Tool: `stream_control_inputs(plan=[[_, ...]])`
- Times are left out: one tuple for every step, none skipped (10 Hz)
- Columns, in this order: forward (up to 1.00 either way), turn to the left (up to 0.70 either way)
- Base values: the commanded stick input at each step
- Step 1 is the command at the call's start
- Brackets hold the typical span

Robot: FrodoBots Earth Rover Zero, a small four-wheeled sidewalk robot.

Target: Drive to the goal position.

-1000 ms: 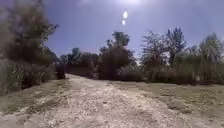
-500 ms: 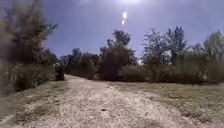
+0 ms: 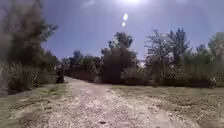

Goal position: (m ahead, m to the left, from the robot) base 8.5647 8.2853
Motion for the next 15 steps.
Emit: stream_control_inputs(plan=[[0.7, 0.0], [0.7, 0.0], [0.7, 0.0], [0.7, 0.0], [0.7, 0.0], [0.7, 0.0], [0.7, 0.0], [0.7, 0.0], [0.7, 0.0], [0.7, 0.0], [0.7, 0.0], [0.7, 0.0], [0.7, 0.0], [0.7, 0.0], [0.7, 0.0]])
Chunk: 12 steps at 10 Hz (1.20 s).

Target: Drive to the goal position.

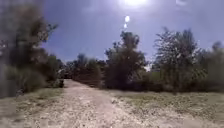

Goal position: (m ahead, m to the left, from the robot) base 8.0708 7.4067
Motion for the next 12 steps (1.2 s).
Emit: stream_control_inputs(plan=[[0.7, 0.0], [0.7, 0.0], [0.7, 0.0], [0.7, 0.0], [0.7, 0.0], [0.7, 0.0], [0.7, 0.0], [0.7, 0.0], [0.7, 0.0], [0.7, 0.0], [0.7, 0.0], [0.7, 0.0]])
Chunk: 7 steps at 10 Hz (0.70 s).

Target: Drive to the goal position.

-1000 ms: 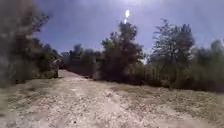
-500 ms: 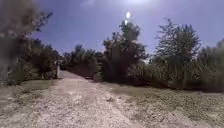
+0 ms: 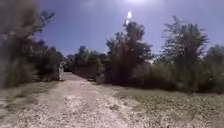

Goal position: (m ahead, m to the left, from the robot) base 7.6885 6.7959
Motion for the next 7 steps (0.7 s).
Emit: stream_control_inputs(plan=[[0.7, 0.0], [0.7, 0.03], [0.7, 0.2], [0.7, 0.35], [0.7, 0.34], [0.7, 0.17], [0.7, 0.02]])
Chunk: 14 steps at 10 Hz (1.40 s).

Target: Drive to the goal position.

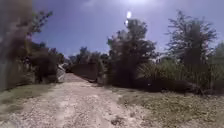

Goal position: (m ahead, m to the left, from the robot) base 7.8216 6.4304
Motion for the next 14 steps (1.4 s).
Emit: stream_control_inputs(plan=[[0.7, 0.0], [0.7, 0.0], [0.7, 0.0], [0.7, 0.0], [0.7, 0.0], [0.7, 0.0], [0.7, 0.0], [0.7, 0.0], [0.7, 0.0], [0.7, 0.0], [0.7, 0.0], [0.7, 0.0], [0.7, 0.26], [0.7, 0.35]])
